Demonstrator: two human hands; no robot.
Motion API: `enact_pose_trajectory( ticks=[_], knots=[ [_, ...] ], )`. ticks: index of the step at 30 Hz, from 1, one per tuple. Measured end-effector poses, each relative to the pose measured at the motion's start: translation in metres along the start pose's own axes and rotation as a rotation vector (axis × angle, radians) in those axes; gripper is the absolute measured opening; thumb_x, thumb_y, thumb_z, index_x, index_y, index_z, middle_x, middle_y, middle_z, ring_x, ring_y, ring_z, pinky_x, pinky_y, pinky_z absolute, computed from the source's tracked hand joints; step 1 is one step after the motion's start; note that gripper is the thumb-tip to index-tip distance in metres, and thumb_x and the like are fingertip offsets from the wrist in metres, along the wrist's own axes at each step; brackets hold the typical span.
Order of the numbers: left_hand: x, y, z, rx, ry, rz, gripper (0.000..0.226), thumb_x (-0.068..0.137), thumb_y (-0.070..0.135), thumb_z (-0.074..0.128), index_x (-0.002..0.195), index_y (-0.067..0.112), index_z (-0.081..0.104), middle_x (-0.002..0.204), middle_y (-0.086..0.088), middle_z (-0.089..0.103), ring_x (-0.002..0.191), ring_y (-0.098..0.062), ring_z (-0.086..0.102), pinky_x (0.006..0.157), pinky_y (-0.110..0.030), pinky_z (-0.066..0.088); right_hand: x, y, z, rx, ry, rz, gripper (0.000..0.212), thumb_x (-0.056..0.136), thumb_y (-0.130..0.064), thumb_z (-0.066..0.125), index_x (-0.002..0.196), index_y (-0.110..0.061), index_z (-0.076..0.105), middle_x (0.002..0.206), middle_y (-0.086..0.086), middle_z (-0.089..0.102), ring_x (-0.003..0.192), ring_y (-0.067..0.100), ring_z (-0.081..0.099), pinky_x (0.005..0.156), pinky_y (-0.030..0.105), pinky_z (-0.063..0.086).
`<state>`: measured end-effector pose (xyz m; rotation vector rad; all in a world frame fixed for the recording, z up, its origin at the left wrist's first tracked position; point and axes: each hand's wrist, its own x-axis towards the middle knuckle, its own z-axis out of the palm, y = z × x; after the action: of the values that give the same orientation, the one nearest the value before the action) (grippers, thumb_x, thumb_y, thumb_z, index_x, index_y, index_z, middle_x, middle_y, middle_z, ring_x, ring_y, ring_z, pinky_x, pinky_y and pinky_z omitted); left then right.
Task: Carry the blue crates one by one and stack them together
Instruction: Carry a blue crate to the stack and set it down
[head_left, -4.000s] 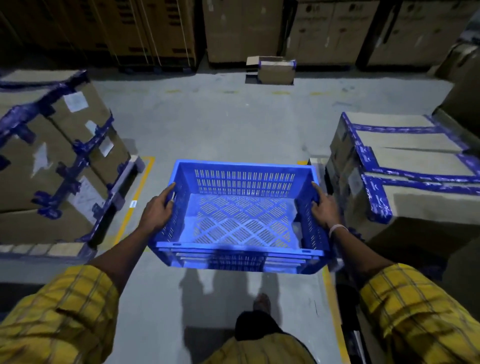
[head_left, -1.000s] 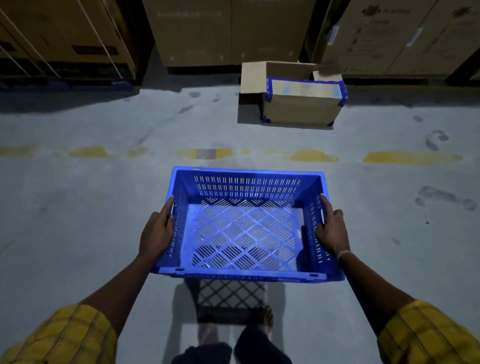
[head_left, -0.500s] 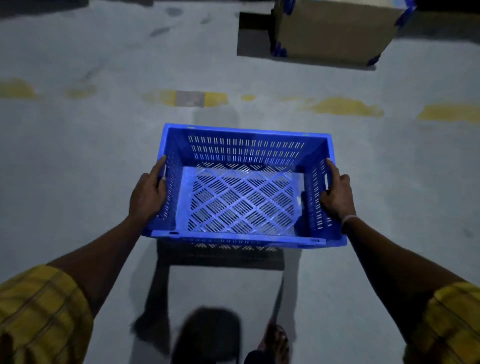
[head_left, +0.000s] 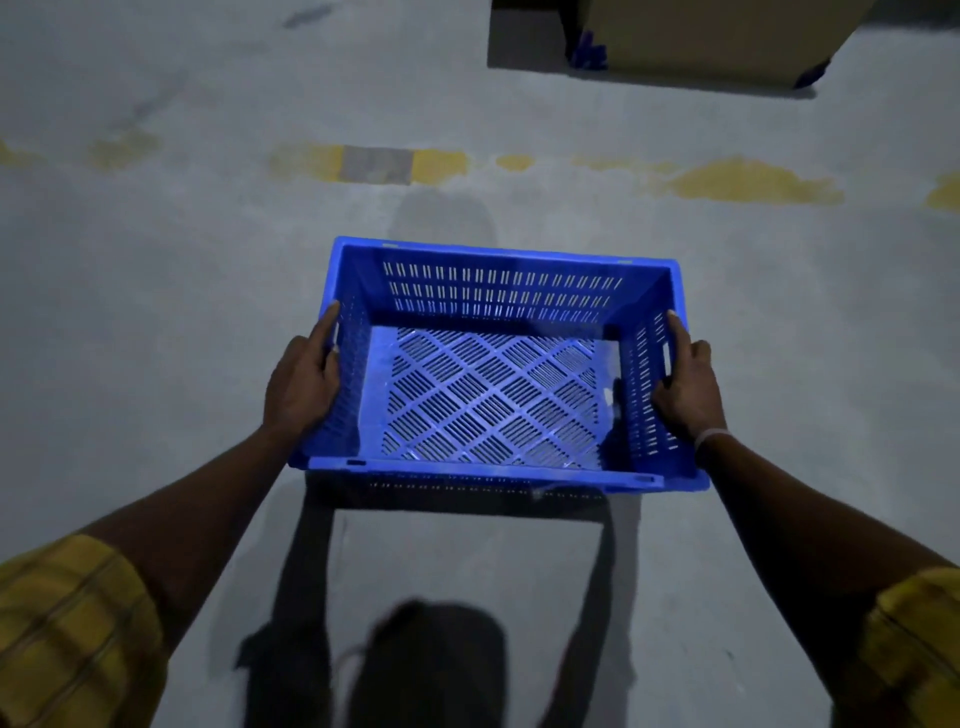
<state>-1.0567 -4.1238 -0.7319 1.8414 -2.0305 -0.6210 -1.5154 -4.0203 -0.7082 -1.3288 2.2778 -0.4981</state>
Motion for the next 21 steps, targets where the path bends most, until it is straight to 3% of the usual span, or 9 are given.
enact_pose_trajectory(
  ticks=[7,10,13,15,17,19,21],
  knots=[
    [-0.007,0.007,-0.005,-0.026,-0.104,-0.051,0.067,0.105,0.03,0.044,0.159,0.041,0.006,0.109,-0.023,0.051,0.101,-0.041,0.055,0.08,-0.044,0.045,0.0,0.0,-0.005,-0.041,-0.093,0.035,0.092,0.086,-0.004,0.063,0.158,-0.031,0.013,0.131,0.019,0.037,0.1,0.045,0.057,0.088,0.047,0.049],
    [-0.007,0.01,-0.015,-0.066,-0.22,-0.12,0.073,0.102,0.04,0.048,0.158,0.044,0.002,0.119,-0.028,0.052,0.107,-0.044,0.056,0.092,-0.049,0.049,-0.007,-0.007,-0.013,-0.069,-0.142,0.069,0.091,0.087,-0.008,0.064,0.159,-0.031,0.012,0.132,0.021,0.035,0.106,0.047,0.054,0.095,0.049,0.048],
    [-0.003,0.009,-0.035,-0.182,-0.315,-0.206,0.071,0.089,0.063,0.045,0.154,0.046,0.021,0.13,-0.02,0.054,0.109,-0.037,0.064,0.097,-0.052,0.053,-0.019,-0.022,-0.034,-0.08,-0.205,0.104,0.088,0.088,-0.018,0.067,0.158,-0.031,0.016,0.145,0.023,0.025,0.124,0.049,0.044,0.106,0.051,0.044],
    [-0.012,0.031,-0.061,-0.251,-0.324,-0.222,0.061,0.087,0.062,0.045,0.143,0.037,0.045,0.131,-0.016,0.058,0.107,-0.03,0.066,0.094,-0.049,0.056,-0.028,-0.041,-0.055,-0.036,-0.231,0.13,0.084,0.088,-0.024,0.068,0.157,-0.031,0.021,0.151,0.021,0.02,0.131,0.047,0.039,0.11,0.05,0.04],
    [-0.026,0.066,-0.093,-0.259,-0.3,-0.202,0.047,0.096,0.046,0.049,0.136,0.022,0.055,0.134,-0.019,0.06,0.11,-0.029,0.065,0.096,-0.043,0.054,-0.039,-0.067,-0.082,0.001,-0.232,0.123,0.086,0.083,-0.037,0.068,0.157,-0.031,0.024,0.149,0.021,0.024,0.132,0.044,0.04,0.112,0.046,0.038],
    [-0.039,0.088,-0.123,-0.222,-0.263,-0.216,0.055,0.1,0.038,0.05,0.146,0.007,0.046,0.145,-0.022,0.05,0.126,-0.032,0.055,0.106,-0.04,0.044,-0.051,-0.097,-0.111,0.043,-0.246,0.126,0.093,0.071,-0.048,0.059,0.156,-0.03,0.026,0.141,0.022,0.032,0.128,0.042,0.044,0.111,0.045,0.038],
    [-0.054,0.109,-0.16,-0.221,-0.253,-0.243,0.069,0.097,0.045,0.048,0.153,0.006,0.037,0.152,-0.021,0.04,0.137,-0.033,0.045,0.114,-0.043,0.037,-0.065,-0.128,-0.141,0.094,-0.255,0.107,0.093,0.071,-0.049,0.057,0.156,-0.028,0.027,0.135,0.021,0.038,0.123,0.041,0.047,0.108,0.044,0.04]
  ],
)
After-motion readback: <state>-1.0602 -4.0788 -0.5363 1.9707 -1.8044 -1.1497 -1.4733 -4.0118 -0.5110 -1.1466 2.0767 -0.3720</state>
